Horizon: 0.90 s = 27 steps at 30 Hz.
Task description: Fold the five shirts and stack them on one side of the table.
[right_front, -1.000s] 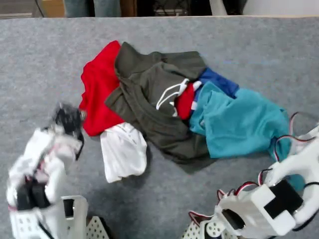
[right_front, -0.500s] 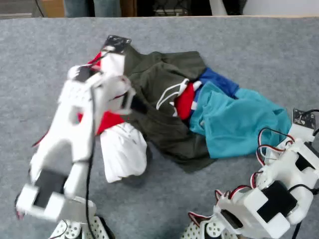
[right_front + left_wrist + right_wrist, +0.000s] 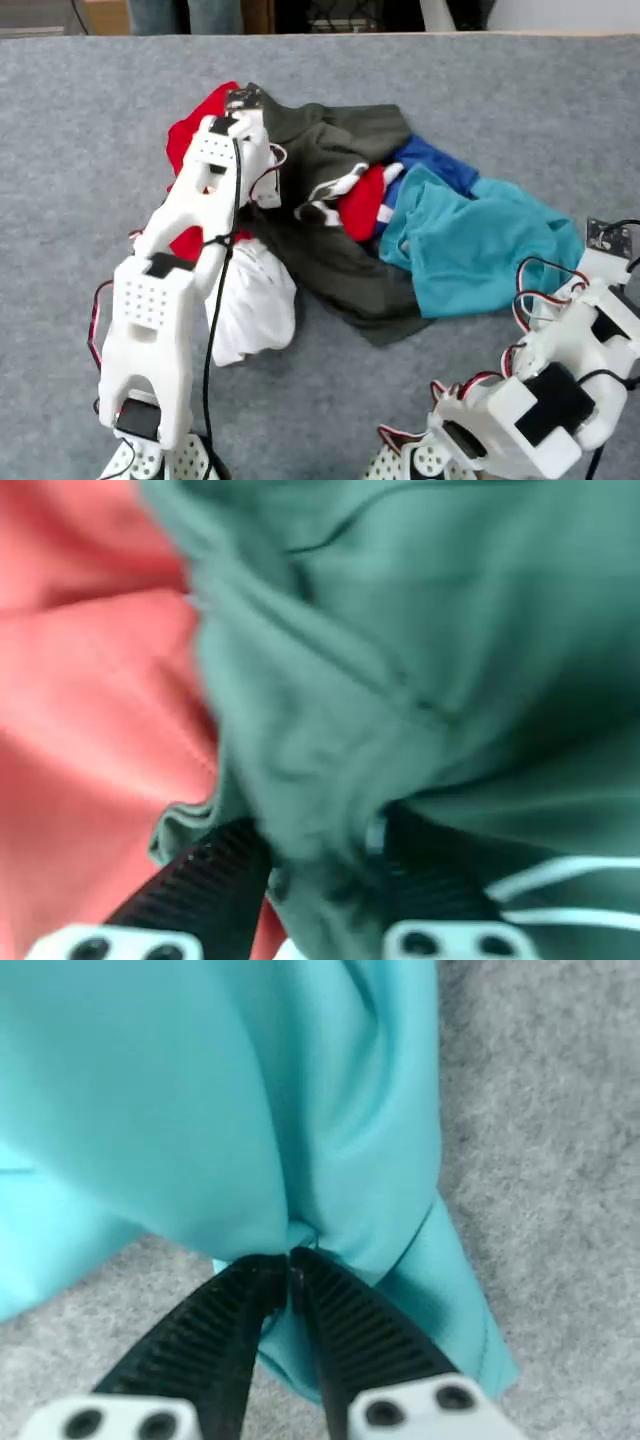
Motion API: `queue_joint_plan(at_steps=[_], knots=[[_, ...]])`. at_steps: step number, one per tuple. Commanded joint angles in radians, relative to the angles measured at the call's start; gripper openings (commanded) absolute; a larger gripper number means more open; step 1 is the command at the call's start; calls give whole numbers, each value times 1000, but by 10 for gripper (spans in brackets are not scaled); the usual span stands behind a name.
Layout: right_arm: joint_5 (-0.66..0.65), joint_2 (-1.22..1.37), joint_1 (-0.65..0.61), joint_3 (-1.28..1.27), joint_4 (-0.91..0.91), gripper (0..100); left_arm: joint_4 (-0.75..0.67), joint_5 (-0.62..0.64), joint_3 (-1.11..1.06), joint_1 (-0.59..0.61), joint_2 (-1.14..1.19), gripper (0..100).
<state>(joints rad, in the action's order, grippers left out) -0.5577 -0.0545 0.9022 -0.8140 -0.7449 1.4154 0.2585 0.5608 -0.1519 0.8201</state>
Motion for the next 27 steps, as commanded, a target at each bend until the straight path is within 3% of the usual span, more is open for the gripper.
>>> queue_joint_plan(at_steps=[1, 8, 15, 21, 27], knots=[[11, -10, -26, -4, 20, 14, 97, -74, 128, 127, 44, 27], [11, -8, -26, -4, 20, 14, 279, -77, 498, 475, -17, 29], [11, -8, -28, -4, 20, 14, 325, -138, 812, 736, -31, 29], [11, -7, -28, -4, 20, 14, 345, -138, 872, 708, -60, 35], [11, -5, -28, -4, 20, 14, 347, -138, 680, 438, -247, 270]])
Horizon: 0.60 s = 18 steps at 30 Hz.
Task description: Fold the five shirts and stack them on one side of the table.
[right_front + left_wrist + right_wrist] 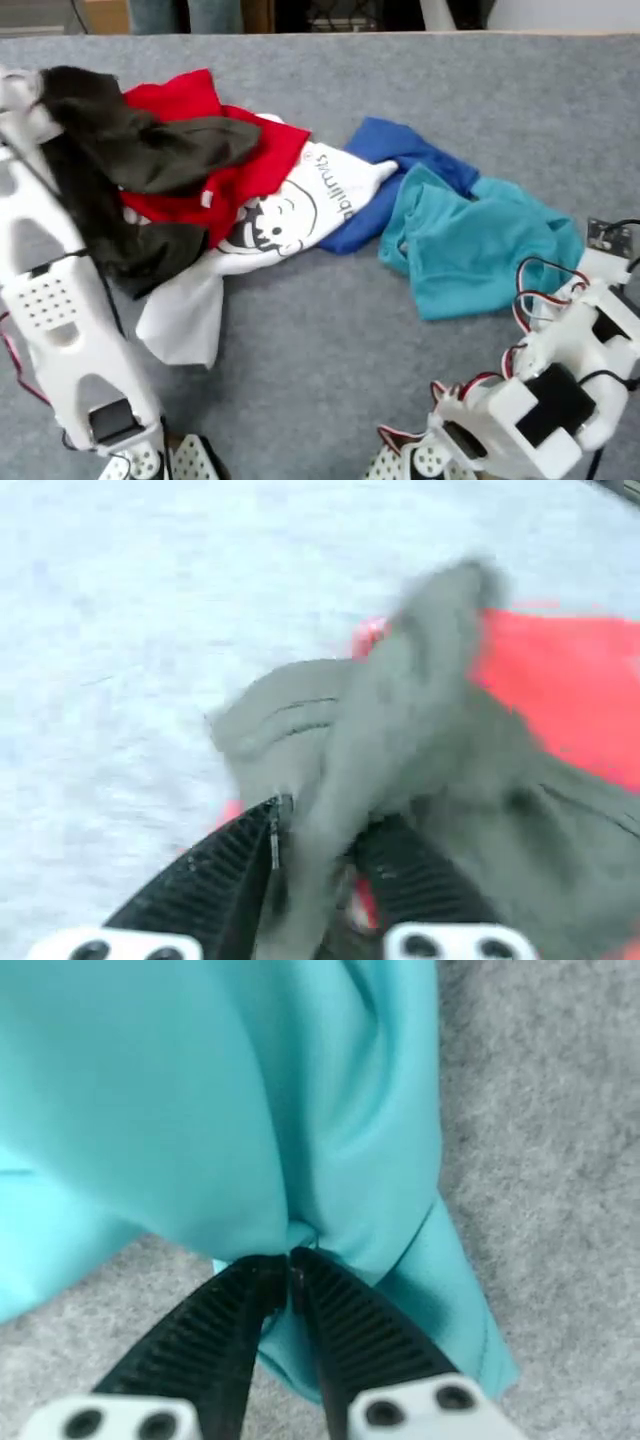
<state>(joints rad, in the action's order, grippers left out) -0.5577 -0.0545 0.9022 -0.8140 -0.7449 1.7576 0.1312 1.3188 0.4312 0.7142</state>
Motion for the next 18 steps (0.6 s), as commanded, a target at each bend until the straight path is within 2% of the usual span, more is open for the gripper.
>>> queue_joint_plan(at_steps=[1, 6, 10, 14, 18], knots=[[11, -5, -28, -4, 20, 14, 5, -11, -128, -208, -183, 287], [11, -5, -28, -4, 20, 14, -14, -9, -389, -526, -287, 294], [11, -5, -28, -4, 20, 14, -132, 32, -582, -700, -226, 294], [11, -5, -28, -4, 20, 14, -284, 43, -680, -765, -112, 294], [11, -7, -28, -4, 20, 14, -350, 146, -676, -762, 52, 291]])
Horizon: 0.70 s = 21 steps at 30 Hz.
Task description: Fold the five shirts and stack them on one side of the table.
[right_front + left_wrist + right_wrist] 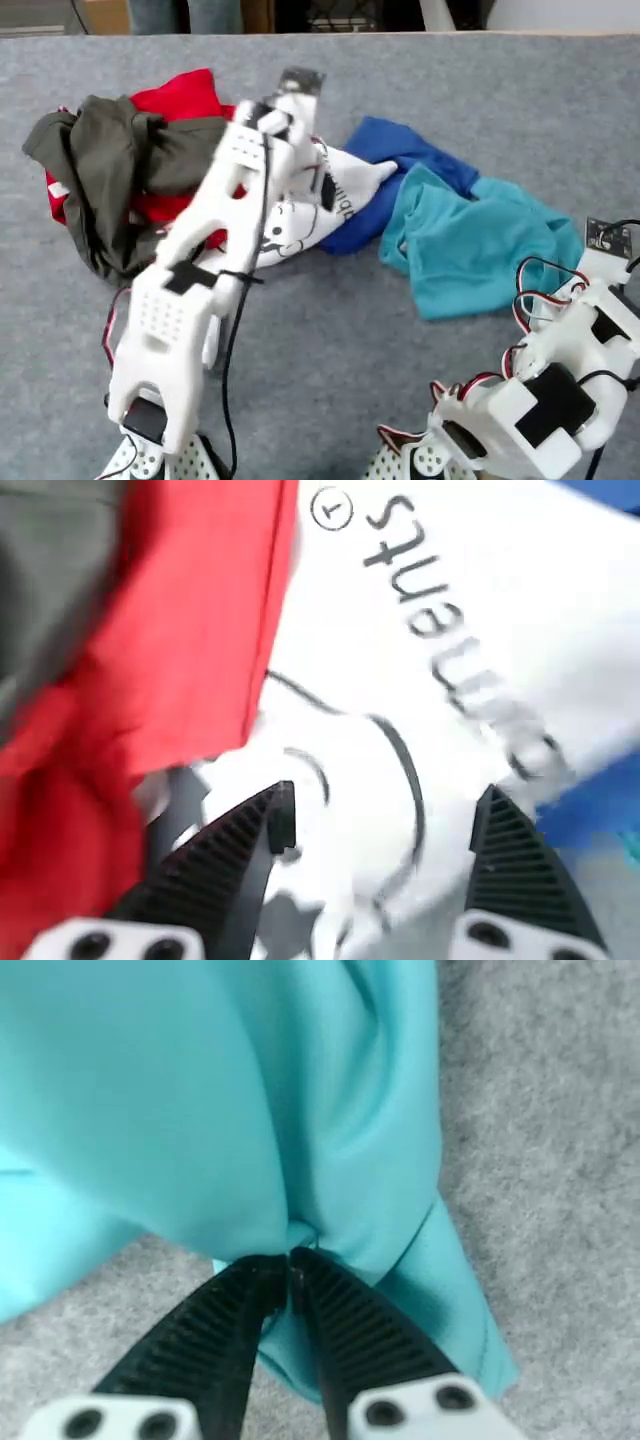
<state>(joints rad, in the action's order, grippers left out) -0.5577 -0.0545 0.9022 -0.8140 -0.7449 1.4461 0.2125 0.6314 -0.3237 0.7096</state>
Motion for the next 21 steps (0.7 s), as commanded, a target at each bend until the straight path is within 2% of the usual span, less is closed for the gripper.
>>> queue_joint_plan(at_steps=[1, 3, 5, 8, 9, 10, 15, 21], knots=[[11, -7, -28, -4, 20, 14, -38, 89, 30, 4, 92, 288], [11, -7, -26, -4, 20, 14, -34, 140, 76, 33, 149, 275], [11, -7, -26, -4, 20, 14, -34, 155, 131, 77, 169, 205], [11, -7, -26, -4, 20, 14, -34, 98, 203, 160, 172, 41], [11, -7, -26, -4, 20, 14, -26, 61, 220, 188, 172, 20], [11, -7, -26, -4, 20, 14, -2, 40, 243, 216, 170, 41], [11, -5, -28, -4, 20, 14, 152, -23, 472, 400, 170, 29], [11, -5, -28, -4, 20, 14, 218, -31, 812, 696, 181, 29]])
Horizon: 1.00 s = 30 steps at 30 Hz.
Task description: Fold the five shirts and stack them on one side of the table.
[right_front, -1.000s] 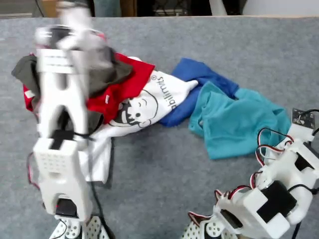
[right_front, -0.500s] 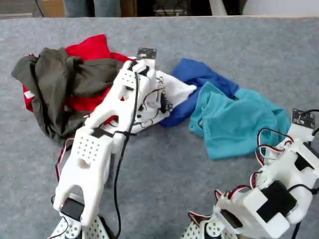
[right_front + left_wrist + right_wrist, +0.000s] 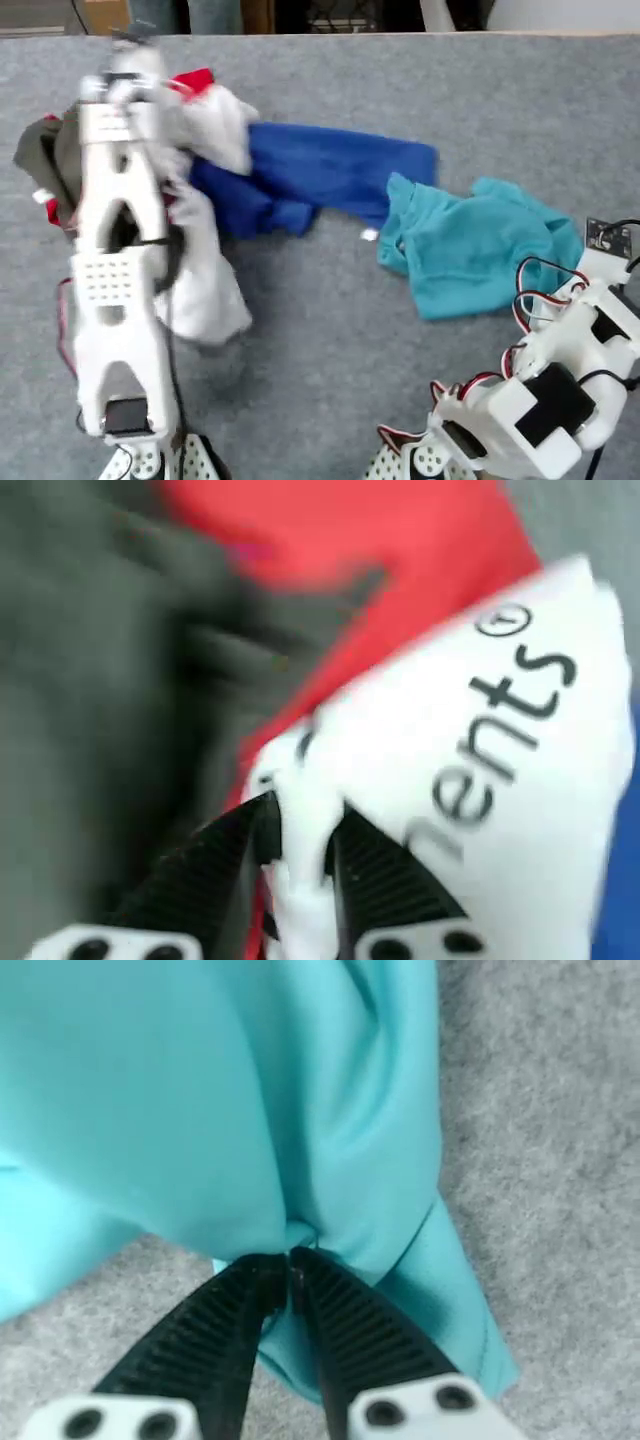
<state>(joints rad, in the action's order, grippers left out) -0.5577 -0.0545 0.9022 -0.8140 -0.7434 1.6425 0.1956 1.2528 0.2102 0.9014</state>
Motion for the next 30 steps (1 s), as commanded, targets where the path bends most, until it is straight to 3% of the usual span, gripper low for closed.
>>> queue_joint_plan(at_steps=[1, 7, 12, 15, 21, 25, 30], knots=[[11, -4, -28, -4, 18, 14, 23, -8, 229, 209, -11, 29], [11, -4, -28, -4, 18, 14, 34, 0, 331, 375, -20, 29], [9, -4, -29, -4, 18, 14, 121, 137, 409, 410, -48, 30], [9, -4, -29, -4, 18, 14, 120, 129, 343, 311, -80, 39], [9, -4, -29, -4, 18, 14, 120, 123, 185, 18, -160, 224], [9, -4, -29, -4, 18, 14, 114, 123, -12, -211, -167, 268], [9, -4, -29, -4, 18, 14, -61, 147, -306, -367, -32, 274]])
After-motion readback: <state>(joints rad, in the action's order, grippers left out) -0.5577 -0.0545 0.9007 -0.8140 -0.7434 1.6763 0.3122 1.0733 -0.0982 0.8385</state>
